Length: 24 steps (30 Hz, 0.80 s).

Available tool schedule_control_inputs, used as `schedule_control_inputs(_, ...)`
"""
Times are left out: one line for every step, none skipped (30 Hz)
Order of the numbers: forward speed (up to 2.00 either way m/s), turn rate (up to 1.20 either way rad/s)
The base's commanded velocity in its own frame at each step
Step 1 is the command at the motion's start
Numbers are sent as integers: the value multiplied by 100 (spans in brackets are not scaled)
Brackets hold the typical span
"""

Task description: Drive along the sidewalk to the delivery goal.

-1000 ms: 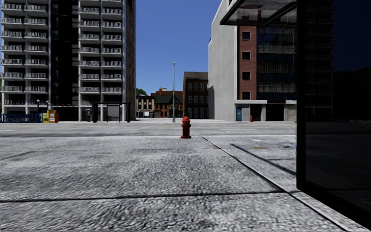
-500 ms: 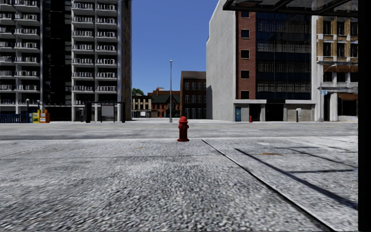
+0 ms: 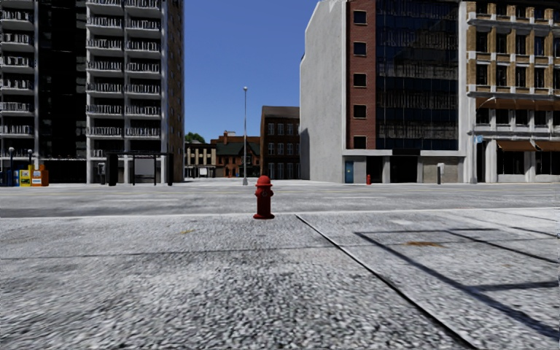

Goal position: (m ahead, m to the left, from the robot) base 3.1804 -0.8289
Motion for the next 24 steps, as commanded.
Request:
schedule_control_inputs(136,-120)
schedule_control_inputs(136,-120)
schedule_control_inputs(136,-75)
schedule_control_inputs(136,0)
schedule_control_inputs(136,0)
schedule_control_inputs(136,0)
schedule_control_inputs(136,0)
schedule_control_inputs(136,0)
schedule_control_inputs(136,0)
schedule_control_inputs(136,0)
schedule_control_inputs(136,0)
schedule_control_inputs(136,0)
schedule_control_inputs(136,0)
schedule_control_inputs(136,0)
schedule_control_inputs(136,0)
schedule_control_inputs(136,0)
schedule_control_inputs(136,0)
schedule_control_inputs(136,0)
schedule_control_inputs(136,0)
schedule_control_inputs(136,-5)
schedule_control_inputs(136,-49)
schedule_control_inputs(136,-73)
schedule_control_inputs(136,-73)
schedule_control_inputs(136,-120)
